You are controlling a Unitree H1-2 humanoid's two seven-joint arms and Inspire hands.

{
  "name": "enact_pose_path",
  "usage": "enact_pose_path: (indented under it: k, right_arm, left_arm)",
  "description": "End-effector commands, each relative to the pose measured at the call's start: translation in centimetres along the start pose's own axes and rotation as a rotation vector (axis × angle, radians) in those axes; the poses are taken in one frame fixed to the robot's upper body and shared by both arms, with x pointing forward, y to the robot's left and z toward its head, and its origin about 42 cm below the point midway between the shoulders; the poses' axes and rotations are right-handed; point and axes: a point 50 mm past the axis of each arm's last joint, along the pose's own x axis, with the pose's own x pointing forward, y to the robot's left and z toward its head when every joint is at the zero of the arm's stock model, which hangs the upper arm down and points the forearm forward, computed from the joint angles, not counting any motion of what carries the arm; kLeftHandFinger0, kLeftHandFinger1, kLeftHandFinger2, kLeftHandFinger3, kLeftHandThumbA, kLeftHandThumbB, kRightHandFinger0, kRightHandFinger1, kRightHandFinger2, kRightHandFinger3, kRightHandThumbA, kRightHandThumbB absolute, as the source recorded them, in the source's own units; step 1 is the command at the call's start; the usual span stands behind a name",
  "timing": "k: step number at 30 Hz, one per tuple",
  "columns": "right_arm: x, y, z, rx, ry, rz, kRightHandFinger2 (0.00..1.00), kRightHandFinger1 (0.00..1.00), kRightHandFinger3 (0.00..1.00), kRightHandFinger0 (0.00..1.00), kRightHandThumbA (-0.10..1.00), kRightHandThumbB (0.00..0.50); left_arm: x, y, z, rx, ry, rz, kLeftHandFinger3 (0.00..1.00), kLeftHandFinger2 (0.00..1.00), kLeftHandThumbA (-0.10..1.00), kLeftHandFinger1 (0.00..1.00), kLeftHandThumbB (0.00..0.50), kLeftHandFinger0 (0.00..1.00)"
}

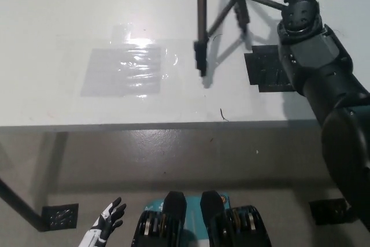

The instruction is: A tripod lies near the right hand side of the table and the robot grab a leg of the tripod using its right hand and put it up right.

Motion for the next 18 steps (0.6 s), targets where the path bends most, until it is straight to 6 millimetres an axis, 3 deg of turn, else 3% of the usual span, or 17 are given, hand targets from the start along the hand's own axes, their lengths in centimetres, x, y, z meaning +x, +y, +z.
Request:
enact_pose_path:
  k: [1, 4, 6, 8, 9, 11, 12, 17, 18]
  right_arm:
    - [-0.6, 0.9, 9.5, 0.318, -0.263, -0.094, 0.44, 0.00, 0.56, 0.00, -0.10, 0.091]
    - [-1.2, 2.2, 7.9, 0.326, -0.232, -0.082, 0.38, 0.00, 0.50, 0.00, -0.10, 0.112]
    - [-1.9, 3.4, 6.1, 0.343, -0.198, -0.066, 0.39, 0.00, 0.51, 0.00, -0.10, 0.109]
    - [-2.6, 4.7, 3.7, 0.341, -0.142, -0.046, 0.45, 0.04, 0.53, 0.00, -0.10, 0.108]
    - [-2.9, 5.1, 2.9, 0.348, -0.110, -0.040, 0.46, 0.05, 0.54, 0.00, -0.10, 0.128]
    - [-4.0, 6.3, 0.2, 0.360, -0.075, -0.017, 0.44, 0.02, 0.56, 0.00, -0.10, 0.113]
    - [-4.0, 6.3, -0.1, 0.361, -0.076, -0.018, 0.44, 0.03, 0.53, 0.00, -0.10, 0.115]
    - [-6.2, 7.8, -5.2, 0.269, -0.038, -0.016, 0.38, 0.01, 0.32, 0.00, -0.10, 0.136]
    - [-6.5, 8.0, -5.8, 0.264, -0.033, -0.013, 0.38, 0.01, 0.31, 0.00, -0.10, 0.134]
  left_arm:
    - [-0.8, 0.0, 0.2, 0.025, -0.052, -0.029, 1.00, 1.00, 1.00, 1.00, 0.364, 1.00]
    - [-0.8, -0.1, 0.2, 0.022, -0.048, -0.024, 1.00, 1.00, 1.00, 1.00, 0.370, 1.00]
    - [-0.8, -0.1, 0.2, 0.018, -0.055, -0.030, 1.00, 1.00, 1.00, 1.00, 0.356, 1.00]
    - [-0.9, -0.3, 0.3, 0.028, -0.050, -0.025, 1.00, 1.00, 1.00, 1.00, 0.363, 1.00]
    - [-0.9, -0.3, 0.3, 0.027, -0.048, -0.023, 1.00, 1.00, 1.00, 1.00, 0.363, 1.00]
    - [-0.8, -0.2, 0.3, 0.026, -0.054, -0.023, 1.00, 1.00, 1.00, 1.00, 0.365, 1.00]
    - [-0.7, -0.3, 0.3, 0.025, -0.058, -0.024, 1.00, 1.00, 1.00, 1.00, 0.367, 1.00]
    - [-0.4, -0.3, 0.6, 0.035, -0.064, -0.027, 1.00, 1.00, 1.00, 1.00, 0.371, 1.00]
    - [-0.3, -0.3, 0.6, 0.034, -0.068, -0.029, 1.00, 1.00, 1.00, 1.00, 0.369, 1.00]
